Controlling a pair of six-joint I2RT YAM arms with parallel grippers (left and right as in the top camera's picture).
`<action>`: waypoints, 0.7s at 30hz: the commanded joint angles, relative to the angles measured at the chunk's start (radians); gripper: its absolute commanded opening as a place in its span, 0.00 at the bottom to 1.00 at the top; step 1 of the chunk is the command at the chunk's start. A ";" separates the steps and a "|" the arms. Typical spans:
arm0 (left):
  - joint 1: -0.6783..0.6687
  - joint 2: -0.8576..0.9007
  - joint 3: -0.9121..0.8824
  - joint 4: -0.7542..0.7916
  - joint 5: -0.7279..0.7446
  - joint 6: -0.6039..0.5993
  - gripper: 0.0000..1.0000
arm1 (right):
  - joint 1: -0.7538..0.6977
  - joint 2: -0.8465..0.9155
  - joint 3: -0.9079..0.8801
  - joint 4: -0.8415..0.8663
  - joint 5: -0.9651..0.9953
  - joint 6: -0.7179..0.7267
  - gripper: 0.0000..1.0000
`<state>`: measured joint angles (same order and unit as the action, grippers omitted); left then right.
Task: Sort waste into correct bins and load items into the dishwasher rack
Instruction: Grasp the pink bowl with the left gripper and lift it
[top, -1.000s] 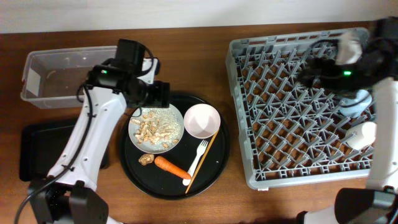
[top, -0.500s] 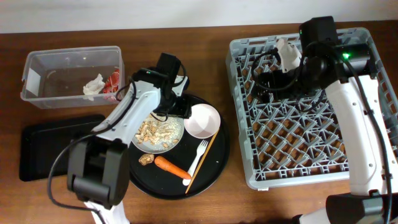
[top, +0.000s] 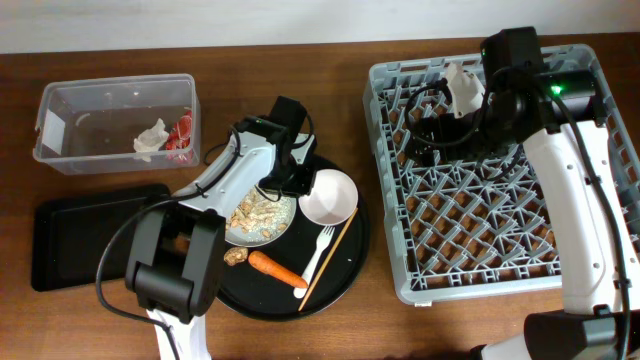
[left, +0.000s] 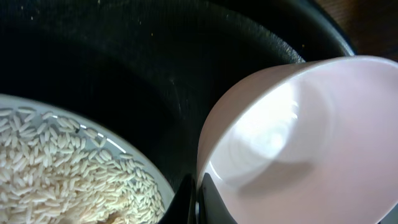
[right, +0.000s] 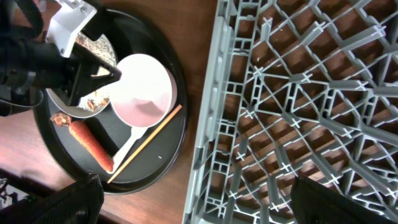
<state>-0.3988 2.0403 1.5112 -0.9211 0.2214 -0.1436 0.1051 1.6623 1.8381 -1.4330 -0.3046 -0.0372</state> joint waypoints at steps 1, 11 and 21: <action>0.030 -0.032 0.051 -0.066 0.011 0.003 0.00 | 0.004 0.001 0.001 -0.003 0.095 -0.004 0.99; 0.108 -0.261 0.115 -0.109 0.212 -0.002 0.00 | 0.026 0.053 0.001 -0.002 -0.040 0.007 0.90; 0.006 -0.287 0.115 -0.109 0.201 -0.002 0.00 | 0.163 0.092 0.000 0.031 -0.006 0.116 0.77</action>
<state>-0.3809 1.7634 1.6150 -1.0321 0.4057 -0.1436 0.2413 1.7378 1.8381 -1.4124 -0.3233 0.0158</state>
